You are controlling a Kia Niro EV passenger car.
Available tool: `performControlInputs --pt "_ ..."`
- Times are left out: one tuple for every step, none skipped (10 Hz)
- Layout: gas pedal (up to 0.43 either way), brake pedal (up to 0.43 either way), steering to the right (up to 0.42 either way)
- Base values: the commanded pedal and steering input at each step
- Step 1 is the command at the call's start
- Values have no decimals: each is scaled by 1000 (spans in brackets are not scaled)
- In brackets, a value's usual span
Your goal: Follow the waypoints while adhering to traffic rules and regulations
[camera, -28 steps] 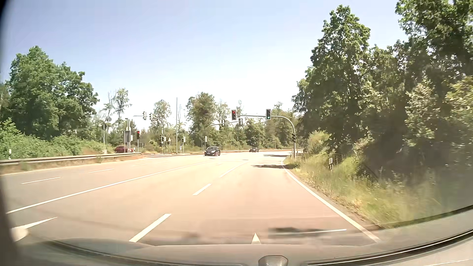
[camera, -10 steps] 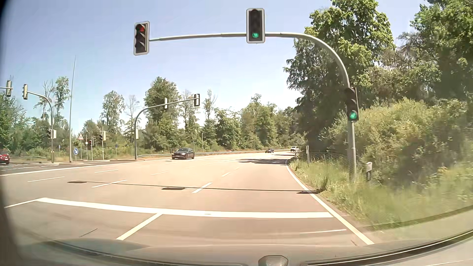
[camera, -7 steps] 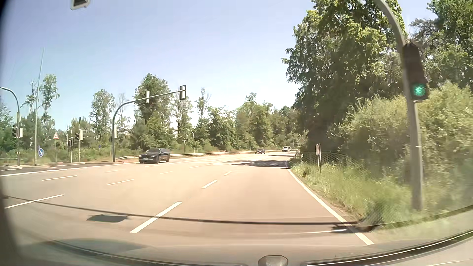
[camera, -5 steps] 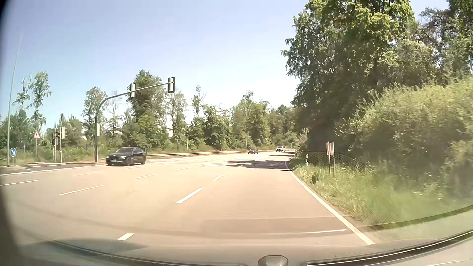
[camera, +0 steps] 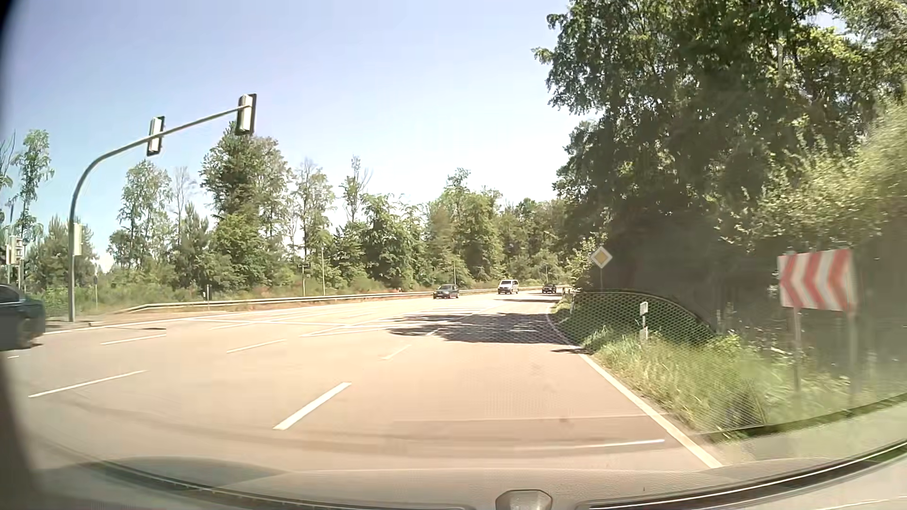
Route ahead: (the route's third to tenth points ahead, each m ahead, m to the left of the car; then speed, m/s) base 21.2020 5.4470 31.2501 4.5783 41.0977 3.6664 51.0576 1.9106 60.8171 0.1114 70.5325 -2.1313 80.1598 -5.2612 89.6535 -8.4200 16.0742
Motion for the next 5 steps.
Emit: performControlInputs --pt "47 30 17" --pt "47 30 17" --pt "47 30 16" --pt "47 30 16" --pt "47 30 16"
